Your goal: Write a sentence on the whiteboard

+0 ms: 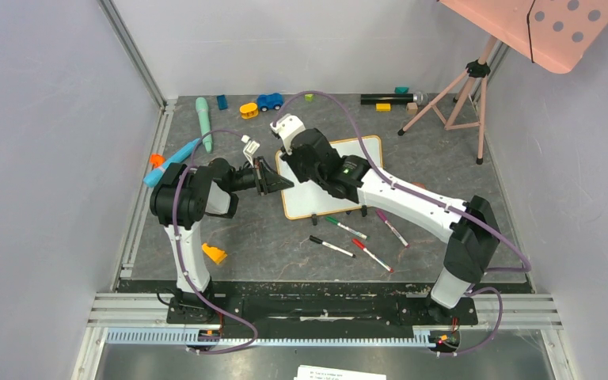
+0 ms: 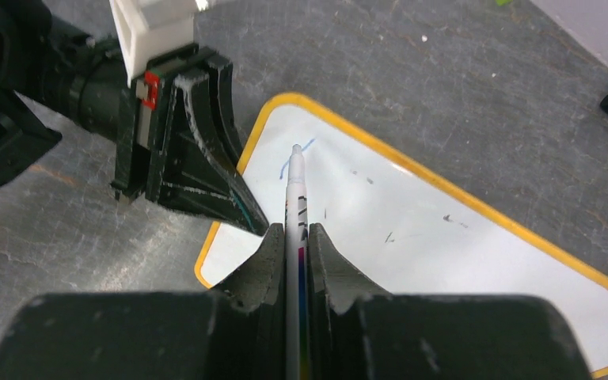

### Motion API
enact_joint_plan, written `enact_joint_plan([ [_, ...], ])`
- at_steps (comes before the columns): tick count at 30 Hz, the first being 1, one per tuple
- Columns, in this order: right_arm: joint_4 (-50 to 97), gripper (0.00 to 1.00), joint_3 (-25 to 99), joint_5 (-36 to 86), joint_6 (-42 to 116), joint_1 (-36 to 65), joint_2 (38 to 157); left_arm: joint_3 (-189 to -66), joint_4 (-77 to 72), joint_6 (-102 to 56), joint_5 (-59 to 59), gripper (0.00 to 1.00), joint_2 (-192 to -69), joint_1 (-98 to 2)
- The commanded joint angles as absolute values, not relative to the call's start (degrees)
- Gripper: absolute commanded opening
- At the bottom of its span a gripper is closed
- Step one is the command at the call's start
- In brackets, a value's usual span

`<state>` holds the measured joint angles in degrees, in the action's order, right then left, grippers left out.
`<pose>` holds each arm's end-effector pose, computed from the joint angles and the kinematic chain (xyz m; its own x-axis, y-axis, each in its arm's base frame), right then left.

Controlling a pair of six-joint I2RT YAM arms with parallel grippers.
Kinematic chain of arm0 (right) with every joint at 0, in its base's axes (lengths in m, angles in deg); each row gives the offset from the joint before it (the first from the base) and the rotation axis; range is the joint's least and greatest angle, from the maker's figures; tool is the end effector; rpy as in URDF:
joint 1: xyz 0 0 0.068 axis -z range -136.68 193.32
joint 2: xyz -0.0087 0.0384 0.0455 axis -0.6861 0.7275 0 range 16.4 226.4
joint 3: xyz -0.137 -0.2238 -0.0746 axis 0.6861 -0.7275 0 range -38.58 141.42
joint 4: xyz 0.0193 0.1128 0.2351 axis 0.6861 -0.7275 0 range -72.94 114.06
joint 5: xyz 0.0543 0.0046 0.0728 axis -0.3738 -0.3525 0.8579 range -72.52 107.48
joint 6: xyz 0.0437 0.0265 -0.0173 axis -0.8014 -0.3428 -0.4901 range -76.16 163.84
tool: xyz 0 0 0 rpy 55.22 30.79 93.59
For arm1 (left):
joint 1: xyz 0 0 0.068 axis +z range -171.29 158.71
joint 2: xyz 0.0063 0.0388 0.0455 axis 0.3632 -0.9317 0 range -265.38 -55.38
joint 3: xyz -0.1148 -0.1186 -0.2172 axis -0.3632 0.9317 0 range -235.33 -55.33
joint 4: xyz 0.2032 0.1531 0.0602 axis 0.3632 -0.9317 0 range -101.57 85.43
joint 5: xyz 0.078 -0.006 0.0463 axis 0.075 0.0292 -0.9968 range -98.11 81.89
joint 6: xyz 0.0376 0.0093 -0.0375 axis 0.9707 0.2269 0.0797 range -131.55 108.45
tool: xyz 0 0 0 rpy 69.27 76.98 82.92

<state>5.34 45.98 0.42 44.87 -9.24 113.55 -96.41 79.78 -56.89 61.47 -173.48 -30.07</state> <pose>0.2498 0.3091 0.3245 -0.3050 -0.4266 -0.8515 -0.6122 0.7727 -0.1679 0.3345 -0.0854 0.1321 -0.6027 -0.1581 -0.7822 0.7728 0.1289 -0.6215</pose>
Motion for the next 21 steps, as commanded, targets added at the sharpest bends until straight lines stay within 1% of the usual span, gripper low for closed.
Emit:
enact_joint_plan([
  [1,4.4,0.0,52.5,-1.8,44.0,-8.4,114.8,-96.1,84.6,-53.1,62.6,0.05,-171.6,-30.5],
  [21,3.9,0.0,52.7,-1.4,44.0,-7.7,117.1,-96.4,84.6,-53.2,62.6,0.05,-171.7,-30.4],
])
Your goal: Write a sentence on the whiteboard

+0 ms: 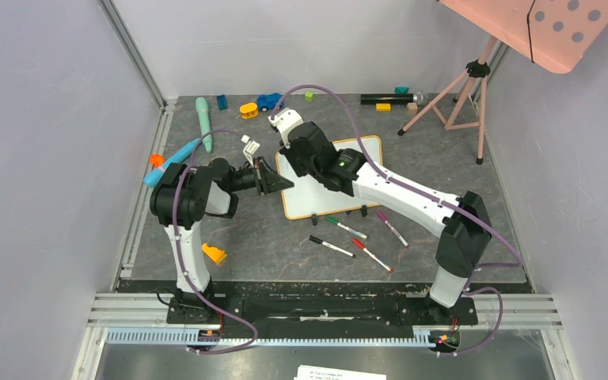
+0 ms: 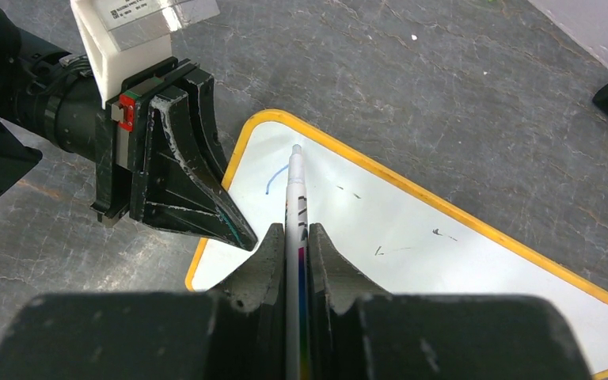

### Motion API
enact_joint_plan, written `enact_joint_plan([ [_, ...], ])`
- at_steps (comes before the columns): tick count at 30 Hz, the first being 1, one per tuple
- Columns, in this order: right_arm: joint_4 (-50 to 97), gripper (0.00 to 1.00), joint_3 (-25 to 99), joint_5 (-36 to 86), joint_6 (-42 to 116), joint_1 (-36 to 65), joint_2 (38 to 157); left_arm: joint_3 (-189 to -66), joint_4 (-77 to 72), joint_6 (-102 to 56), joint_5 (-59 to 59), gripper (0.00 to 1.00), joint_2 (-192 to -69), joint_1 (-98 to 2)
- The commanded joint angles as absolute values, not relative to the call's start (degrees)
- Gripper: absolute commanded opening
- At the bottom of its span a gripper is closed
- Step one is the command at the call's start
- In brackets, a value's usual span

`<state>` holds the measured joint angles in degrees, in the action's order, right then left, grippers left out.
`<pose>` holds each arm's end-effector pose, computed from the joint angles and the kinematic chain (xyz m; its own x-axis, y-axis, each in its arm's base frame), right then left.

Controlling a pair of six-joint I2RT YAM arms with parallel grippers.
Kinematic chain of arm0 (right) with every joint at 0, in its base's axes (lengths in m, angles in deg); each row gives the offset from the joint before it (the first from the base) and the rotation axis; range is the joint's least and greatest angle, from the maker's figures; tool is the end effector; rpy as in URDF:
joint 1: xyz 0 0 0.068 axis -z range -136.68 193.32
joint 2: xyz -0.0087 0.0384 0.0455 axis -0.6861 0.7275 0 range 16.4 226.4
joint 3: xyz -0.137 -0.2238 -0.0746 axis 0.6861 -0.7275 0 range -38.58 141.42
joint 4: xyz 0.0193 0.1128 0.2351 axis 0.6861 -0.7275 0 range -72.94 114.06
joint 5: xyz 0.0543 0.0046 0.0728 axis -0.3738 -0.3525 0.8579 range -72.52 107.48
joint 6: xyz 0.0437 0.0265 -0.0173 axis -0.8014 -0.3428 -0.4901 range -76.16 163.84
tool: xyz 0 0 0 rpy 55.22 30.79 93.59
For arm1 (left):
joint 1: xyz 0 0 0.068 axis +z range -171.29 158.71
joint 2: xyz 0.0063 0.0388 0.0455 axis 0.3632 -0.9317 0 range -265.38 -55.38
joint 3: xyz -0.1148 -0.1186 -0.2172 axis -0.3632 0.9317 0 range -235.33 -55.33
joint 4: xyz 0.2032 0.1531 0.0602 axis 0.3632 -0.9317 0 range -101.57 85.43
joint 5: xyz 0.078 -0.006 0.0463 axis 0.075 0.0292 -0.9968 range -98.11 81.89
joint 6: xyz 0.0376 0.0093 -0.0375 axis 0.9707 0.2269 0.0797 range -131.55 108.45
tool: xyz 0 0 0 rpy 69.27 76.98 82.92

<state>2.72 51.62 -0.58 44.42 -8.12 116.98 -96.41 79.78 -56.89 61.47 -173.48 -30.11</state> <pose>0.2654 0.3153 0.3312 -0.3219 -0.4193 -0.8489 -0.5823 0.7947 -0.1717 0.3344 -0.0856 0.1321 -0.6028 -0.1577 -0.7822 0.7729 0.1283 -0.6215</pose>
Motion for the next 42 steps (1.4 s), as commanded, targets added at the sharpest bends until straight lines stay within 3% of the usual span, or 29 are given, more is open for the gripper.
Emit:
enact_joint_plan([
  [1,3.9,0.0,52.6,-1.4,44.0,-7.8,117.2,-96.4,84.6,-53.2,62.6,0.05,-171.7,-30.4],
  [30,2.9,0.0,50.9,-1.4,43.9,-7.4,118.1,-96.5,84.6,-53.1,62.7,0.05,-171.7,-30.4],
  [42,2.7,0.0,44.6,-1.7,42.1,-7.4,114.6,-96.6,84.6,-53.2,62.7,0.05,-171.7,-30.4],
])
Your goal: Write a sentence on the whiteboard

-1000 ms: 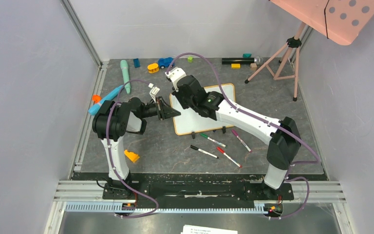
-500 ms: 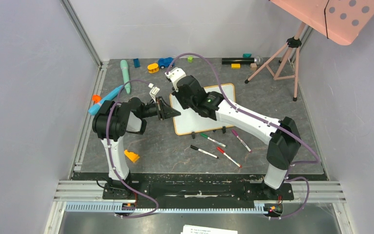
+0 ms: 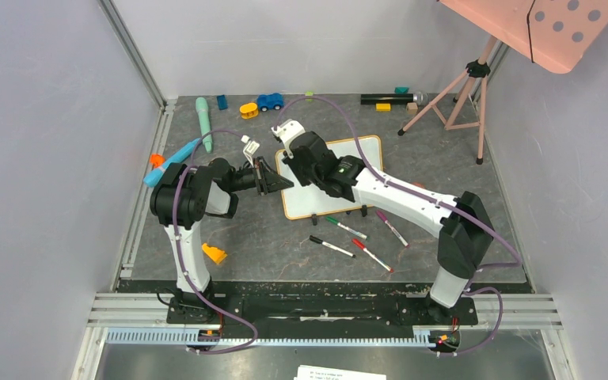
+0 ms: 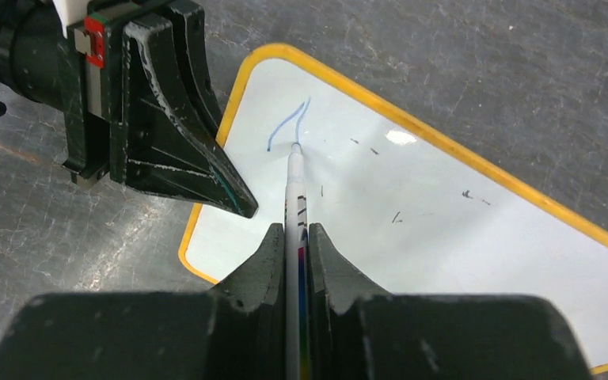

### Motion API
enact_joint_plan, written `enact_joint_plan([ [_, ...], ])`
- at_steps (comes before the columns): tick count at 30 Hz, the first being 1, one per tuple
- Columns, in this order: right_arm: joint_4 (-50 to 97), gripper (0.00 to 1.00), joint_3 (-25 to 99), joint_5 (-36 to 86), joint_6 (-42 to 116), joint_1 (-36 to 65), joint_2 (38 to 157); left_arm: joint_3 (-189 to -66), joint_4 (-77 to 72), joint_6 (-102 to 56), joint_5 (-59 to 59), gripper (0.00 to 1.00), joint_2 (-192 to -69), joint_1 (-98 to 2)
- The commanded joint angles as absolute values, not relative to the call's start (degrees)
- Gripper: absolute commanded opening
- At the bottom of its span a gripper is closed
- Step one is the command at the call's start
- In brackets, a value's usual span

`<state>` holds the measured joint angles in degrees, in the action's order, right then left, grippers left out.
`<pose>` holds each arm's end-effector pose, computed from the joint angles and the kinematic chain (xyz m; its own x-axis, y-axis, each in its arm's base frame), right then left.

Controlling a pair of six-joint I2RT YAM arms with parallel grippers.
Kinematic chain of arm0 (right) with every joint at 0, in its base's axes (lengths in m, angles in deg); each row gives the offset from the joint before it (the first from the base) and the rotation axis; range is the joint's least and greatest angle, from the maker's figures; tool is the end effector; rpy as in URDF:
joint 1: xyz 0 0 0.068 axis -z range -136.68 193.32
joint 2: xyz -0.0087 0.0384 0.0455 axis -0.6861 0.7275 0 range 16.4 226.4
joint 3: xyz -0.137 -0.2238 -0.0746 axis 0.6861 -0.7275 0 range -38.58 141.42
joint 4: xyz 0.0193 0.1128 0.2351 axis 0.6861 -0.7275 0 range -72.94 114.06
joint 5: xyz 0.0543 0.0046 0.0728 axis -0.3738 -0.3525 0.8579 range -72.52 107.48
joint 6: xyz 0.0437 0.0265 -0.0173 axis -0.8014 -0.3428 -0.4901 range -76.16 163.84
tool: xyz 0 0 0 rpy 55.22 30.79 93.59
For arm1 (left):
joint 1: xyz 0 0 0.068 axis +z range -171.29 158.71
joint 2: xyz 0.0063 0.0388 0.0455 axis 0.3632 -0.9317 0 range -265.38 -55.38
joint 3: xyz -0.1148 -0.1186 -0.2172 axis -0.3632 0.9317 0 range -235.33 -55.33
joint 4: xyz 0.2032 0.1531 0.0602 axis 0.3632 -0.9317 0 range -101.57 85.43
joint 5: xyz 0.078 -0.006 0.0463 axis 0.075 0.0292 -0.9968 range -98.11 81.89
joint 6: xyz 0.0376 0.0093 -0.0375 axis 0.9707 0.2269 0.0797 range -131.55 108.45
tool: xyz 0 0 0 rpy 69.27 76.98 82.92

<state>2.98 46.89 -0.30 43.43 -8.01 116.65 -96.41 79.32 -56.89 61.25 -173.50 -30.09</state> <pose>0.2626 0.3107 0.3056 -0.3702 -0.4518 -0.8117 -0.5861 0.7915 -0.1732 0.3347 -0.0855 0.1313 -0.6086 -0.1596 -0.7773 0.7671 0.1321 -0.6278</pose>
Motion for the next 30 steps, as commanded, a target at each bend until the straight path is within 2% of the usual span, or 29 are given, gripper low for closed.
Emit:
enact_joint_plan([
  [1,2.7,0.0,44.2,-1.6,42.0,-7.4,114.4,-96.6,84.6,-53.1,62.7,0.05,-171.7,-30.4],
  [13,2.3,0.0,43.0,-1.6,41.7,-7.4,113.5,-96.3,84.6,-53.1,62.7,0.05,-171.6,-30.4],
  [30,2.2,0.0,49.9,-2.7,43.3,-6.1,117.2,-96.5,84.6,-53.1,62.8,0.05,-171.7,-30.4],
])
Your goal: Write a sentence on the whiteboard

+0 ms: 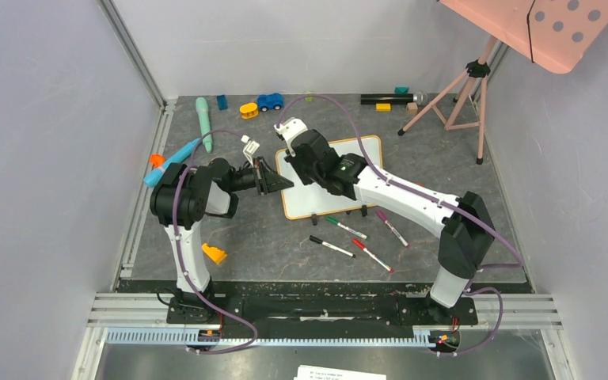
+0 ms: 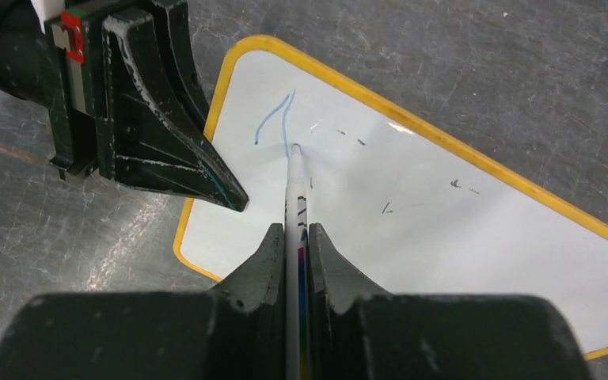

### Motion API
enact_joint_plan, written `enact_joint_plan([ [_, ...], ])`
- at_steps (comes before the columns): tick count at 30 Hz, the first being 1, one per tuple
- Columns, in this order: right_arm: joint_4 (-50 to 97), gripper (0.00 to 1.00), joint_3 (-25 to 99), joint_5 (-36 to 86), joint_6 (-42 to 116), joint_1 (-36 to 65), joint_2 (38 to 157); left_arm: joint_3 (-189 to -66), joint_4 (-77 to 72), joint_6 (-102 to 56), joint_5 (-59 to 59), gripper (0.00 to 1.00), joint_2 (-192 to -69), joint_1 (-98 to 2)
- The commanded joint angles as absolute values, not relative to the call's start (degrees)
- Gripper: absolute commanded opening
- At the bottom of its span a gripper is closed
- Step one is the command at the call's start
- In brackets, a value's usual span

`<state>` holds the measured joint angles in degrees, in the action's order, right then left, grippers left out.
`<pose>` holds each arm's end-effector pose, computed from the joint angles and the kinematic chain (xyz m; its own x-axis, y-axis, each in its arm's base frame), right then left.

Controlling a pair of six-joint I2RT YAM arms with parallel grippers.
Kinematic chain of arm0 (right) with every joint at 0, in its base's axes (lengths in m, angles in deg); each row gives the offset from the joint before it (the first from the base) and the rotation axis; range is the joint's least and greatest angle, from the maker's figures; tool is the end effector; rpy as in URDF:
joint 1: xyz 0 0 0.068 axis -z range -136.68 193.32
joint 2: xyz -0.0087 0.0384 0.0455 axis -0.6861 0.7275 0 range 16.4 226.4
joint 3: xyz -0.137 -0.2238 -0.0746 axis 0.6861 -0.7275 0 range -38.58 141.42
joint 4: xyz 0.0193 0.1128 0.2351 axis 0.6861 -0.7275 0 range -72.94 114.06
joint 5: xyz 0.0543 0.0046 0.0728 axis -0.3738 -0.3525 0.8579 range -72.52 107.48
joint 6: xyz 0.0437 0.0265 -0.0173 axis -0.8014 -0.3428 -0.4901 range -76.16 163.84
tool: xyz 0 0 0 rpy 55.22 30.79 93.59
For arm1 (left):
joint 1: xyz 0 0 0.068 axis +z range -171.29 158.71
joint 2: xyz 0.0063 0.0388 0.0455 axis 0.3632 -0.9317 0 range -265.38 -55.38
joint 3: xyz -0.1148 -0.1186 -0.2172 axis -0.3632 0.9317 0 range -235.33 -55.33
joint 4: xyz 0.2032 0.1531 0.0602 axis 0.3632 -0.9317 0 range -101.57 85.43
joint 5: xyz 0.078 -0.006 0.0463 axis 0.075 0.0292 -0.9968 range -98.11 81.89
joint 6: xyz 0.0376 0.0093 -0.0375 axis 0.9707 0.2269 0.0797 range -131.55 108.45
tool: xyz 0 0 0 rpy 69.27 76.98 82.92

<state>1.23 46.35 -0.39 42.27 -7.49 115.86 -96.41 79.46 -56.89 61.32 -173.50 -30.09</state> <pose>0.2621 0.3042 0.3051 -0.3993 -0.4486 -0.7996 -0.5728 0.8031 -0.1645 0.3346 -0.0855 0.1315 -0.6069 -0.1590 -0.7787 0.7688 0.1310 -0.6259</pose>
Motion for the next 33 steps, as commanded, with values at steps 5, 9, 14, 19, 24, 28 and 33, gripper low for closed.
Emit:
enact_joint_plan([
  [5,2.2,0.0,51.6,-2.7,43.3,-5.6,118.0,-96.5,84.6,-53.1,62.8,0.05,-171.7,-30.4],
  [9,2.2,0.0,52.4,-2.7,43.4,-5.1,118.4,-96.4,84.6,-53.0,62.7,0.05,-171.7,-30.4],
  [14,2.2,0.0,53.3,-2.4,45.0,-4.8,118.8,-96.5,84.6,-53.1,62.6,0.05,-171.7,-30.5],
  [19,2.1,0.0,53.5,-1.2,44.4,-4.7,118.5,-96.7,84.6,-53.1,62.8,0.05,-171.8,-30.5],
  [24,3.5,0.0,52.2,0.2,44.8,-4.7,116.2,-96.8,84.6,-53.1,62.9,0.05,-171.8,-30.4],
  [28,5.6,0.0,49.3,2.1,45.3,-4.7,113.1,-96.6,84.6,-53.0,62.8,0.05,-171.7,-30.4],
  [33,6.4,0.0,45.3,3.2,44.8,-4.7,110.0,-96.6,84.6,-53.0,62.7,0.05,-171.7,-30.4],
])
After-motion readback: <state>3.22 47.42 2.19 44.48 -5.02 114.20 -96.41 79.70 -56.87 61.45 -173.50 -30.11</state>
